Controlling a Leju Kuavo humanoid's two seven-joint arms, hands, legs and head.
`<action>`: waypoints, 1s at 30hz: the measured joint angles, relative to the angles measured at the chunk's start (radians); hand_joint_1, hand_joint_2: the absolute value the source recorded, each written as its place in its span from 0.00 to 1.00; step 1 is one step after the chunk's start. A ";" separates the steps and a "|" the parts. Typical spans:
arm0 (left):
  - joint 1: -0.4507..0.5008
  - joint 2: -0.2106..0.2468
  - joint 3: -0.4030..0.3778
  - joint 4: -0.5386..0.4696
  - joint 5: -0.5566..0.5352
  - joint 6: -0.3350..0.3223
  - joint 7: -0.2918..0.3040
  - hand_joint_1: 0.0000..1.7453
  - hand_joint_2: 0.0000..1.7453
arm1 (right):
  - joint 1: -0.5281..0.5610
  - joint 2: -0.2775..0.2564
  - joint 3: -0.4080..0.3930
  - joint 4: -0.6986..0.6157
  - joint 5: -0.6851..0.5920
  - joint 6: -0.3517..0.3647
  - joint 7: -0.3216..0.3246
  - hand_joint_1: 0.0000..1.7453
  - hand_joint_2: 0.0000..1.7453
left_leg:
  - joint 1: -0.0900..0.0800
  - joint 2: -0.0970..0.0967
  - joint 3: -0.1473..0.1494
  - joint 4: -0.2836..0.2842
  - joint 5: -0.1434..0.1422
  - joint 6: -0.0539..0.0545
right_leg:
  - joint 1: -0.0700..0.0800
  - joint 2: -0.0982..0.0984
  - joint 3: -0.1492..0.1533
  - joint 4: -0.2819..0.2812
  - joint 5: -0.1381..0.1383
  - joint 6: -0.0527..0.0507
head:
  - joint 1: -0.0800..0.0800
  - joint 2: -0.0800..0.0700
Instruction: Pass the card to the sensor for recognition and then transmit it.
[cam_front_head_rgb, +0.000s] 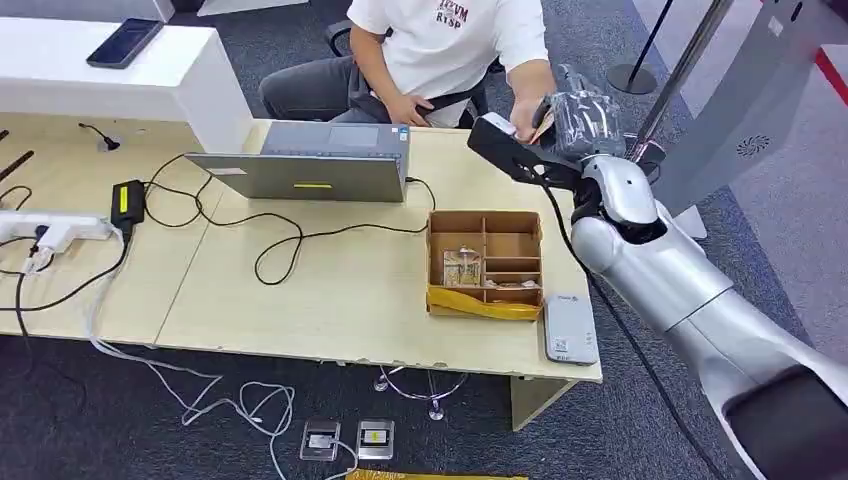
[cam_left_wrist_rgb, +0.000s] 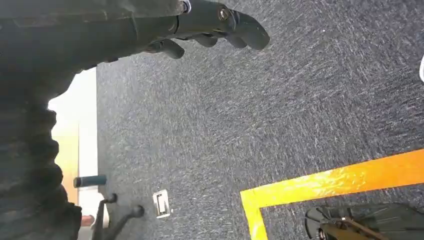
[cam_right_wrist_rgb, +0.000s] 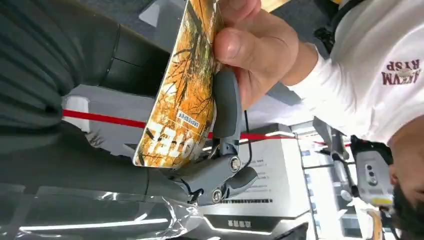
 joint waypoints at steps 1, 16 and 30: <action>0.000 0.000 -0.001 0.000 0.000 0.000 0.000 0.00 1.00 | -0.004 0.008 0.004 0.019 0.000 0.000 0.000 1.00 1.00 | 0.000 0.000 0.000 0.000 0.000 0.000 | 0.000 0.000 0.000 0.000 0.000 0.000 | 0.000 0.000; 0.001 0.000 -0.024 0.000 0.000 -0.003 0.002 0.00 1.00 | -0.017 0.011 0.050 0.133 -0.066 -0.084 0.011 0.00 1.00 | 0.000 0.001 0.001 0.000 0.000 0.000 | 0.000 0.001 -0.001 0.000 0.000 0.000 | 0.000 0.000; 0.002 0.000 -0.025 0.000 0.031 -0.012 0.002 0.00 1.00 | 0.327 -0.148 -0.074 -0.369 -0.280 -0.201 -0.139 0.00 1.00 | 0.000 0.002 0.002 0.000 0.000 0.000 | 0.000 0.001 0.000 -0.001 0.000 0.000 | 0.000 0.000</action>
